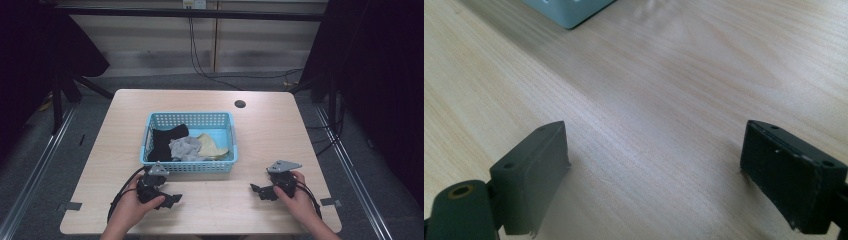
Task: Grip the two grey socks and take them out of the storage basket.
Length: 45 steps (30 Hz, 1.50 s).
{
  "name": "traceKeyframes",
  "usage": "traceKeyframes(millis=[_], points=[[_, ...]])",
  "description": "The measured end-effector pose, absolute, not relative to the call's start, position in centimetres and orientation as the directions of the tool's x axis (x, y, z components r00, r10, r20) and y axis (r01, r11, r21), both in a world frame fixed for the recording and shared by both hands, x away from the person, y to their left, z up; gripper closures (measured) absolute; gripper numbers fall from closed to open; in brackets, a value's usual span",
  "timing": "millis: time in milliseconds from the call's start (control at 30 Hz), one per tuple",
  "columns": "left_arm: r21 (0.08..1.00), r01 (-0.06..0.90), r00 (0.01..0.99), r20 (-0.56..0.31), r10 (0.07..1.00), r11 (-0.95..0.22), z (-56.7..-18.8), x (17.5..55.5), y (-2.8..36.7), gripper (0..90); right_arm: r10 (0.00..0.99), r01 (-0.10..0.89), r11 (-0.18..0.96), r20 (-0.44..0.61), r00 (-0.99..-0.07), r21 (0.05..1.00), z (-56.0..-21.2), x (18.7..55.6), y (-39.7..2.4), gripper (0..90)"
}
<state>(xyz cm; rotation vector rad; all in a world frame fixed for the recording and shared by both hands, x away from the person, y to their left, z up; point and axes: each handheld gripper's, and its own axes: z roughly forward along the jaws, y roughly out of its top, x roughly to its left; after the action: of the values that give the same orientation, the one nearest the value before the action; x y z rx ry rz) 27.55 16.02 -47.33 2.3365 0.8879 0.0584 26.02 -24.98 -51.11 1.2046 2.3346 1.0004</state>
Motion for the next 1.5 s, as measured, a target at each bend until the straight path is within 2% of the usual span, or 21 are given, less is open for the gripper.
traceKeyframes(millis=[200, 433, 700, 933, 1267, 1500], points=[[0.503, 0.599, 0.774, -0.167, 0.61, -0.623, -45.3, 27.9, 16.1, 15.6, 0.807, 0.574, 0.397, 0.026, -0.59, 0.716, -51.1, 26.0, -25.0, 11.3], [0.502, 0.594, 0.777, -0.155, 0.61, -0.629, -43.1, 28.5, 16.0, 16.2, 0.808, 0.577, 0.396, 0.028, -0.588, 0.714, -51.1, 26.0, -25.0, 11.3], [0.459, 0.622, 0.762, -0.167, 0.626, -0.634, -40.0, 29.6, 15.4, 20.2, 0.807, 0.573, 0.398, 0.025, -0.591, 0.716, -51.1, 26.0, -25.0, 11.3], [0.427, 0.631, 0.755, -0.143, 0.64, -0.648, -37.4, 30.8, 14.1, 24.1, 0.808, 0.575, 0.396, 0.027, -0.589, 0.716, -51.1, 26.0, -25.0, 11.3], [0.391, 0.699, 0.687, -0.135, 0.714, -0.599, -36.4, 34.6, 12.6, 28.6, 0.808, 0.573, 0.395, 0.025, -0.589, 0.718, -51.1, 26.1, -25.0, 11.3], [0.366, 0.748, 0.63, -0.132, 0.765, -0.553, -37.6, 37.7, 12.0, 33.3, 0.808, 0.573, 0.395, 0.025, -0.589, 0.719, -51.1, 26.1, -25.0, 11.3]])
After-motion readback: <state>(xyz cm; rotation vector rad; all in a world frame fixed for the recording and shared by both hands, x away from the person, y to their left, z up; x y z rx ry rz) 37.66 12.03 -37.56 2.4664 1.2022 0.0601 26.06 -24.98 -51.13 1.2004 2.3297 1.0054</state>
